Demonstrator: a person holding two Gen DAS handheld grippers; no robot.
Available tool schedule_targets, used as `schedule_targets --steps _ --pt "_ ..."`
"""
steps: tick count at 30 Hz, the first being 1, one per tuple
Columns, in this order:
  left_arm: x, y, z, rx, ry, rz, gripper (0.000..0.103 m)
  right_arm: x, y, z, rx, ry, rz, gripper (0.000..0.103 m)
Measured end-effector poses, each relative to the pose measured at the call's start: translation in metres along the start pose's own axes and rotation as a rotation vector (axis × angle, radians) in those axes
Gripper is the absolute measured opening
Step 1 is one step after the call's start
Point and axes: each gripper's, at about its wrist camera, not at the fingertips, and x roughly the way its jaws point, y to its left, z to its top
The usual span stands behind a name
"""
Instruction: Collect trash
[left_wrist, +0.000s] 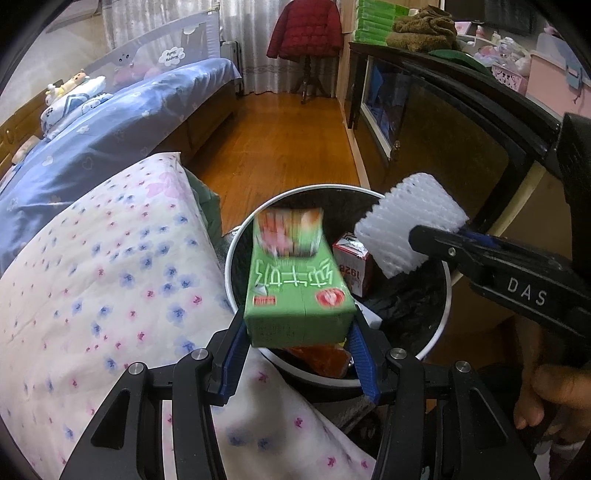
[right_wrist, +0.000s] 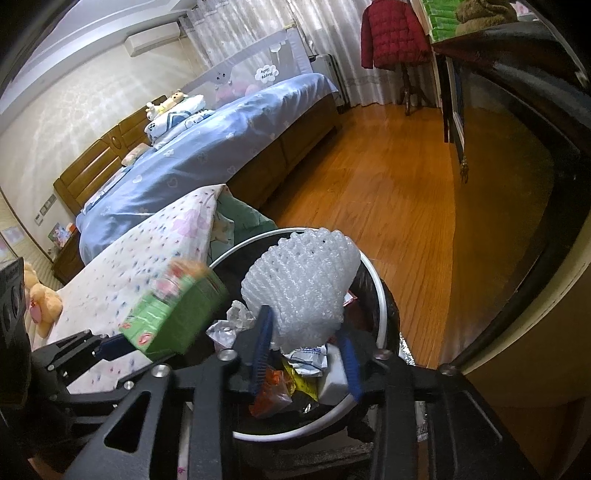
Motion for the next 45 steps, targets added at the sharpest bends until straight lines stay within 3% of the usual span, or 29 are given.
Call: schedule_targets --steps 5,15,24,33,39,41,45 --pt "-0.010 0.004 -0.006 -0.012 -0.015 0.013 0.058 -0.002 -0.001 0.001 0.014 -0.002 0.008 0.049" --pt "-0.060 0.038 -0.041 -0.127 -0.112 0.029 0.059 -0.018 0.013 -0.006 0.019 -0.020 0.039 0.052" --pt "-0.110 0.069 -0.097 -0.260 -0.215 0.097 0.066 -0.048 0.055 -0.034 0.011 -0.094 0.100 0.074" --pt "-0.165 0.083 -0.129 -0.324 -0.336 0.242 0.078 -0.067 0.113 -0.048 -0.110 -0.214 0.090 0.088" --pt "-0.202 0.074 -0.144 -0.326 -0.471 0.413 0.093 -0.091 0.145 -0.037 -0.181 -0.328 0.080 0.103" --pt "-0.212 0.069 -0.150 -0.324 -0.520 0.482 0.102 -0.094 0.152 -0.036 -0.203 -0.365 0.070 0.103" --pt "-0.213 0.062 -0.157 -0.326 -0.550 0.534 0.102 -0.085 0.162 -0.039 -0.244 -0.395 0.048 0.103"
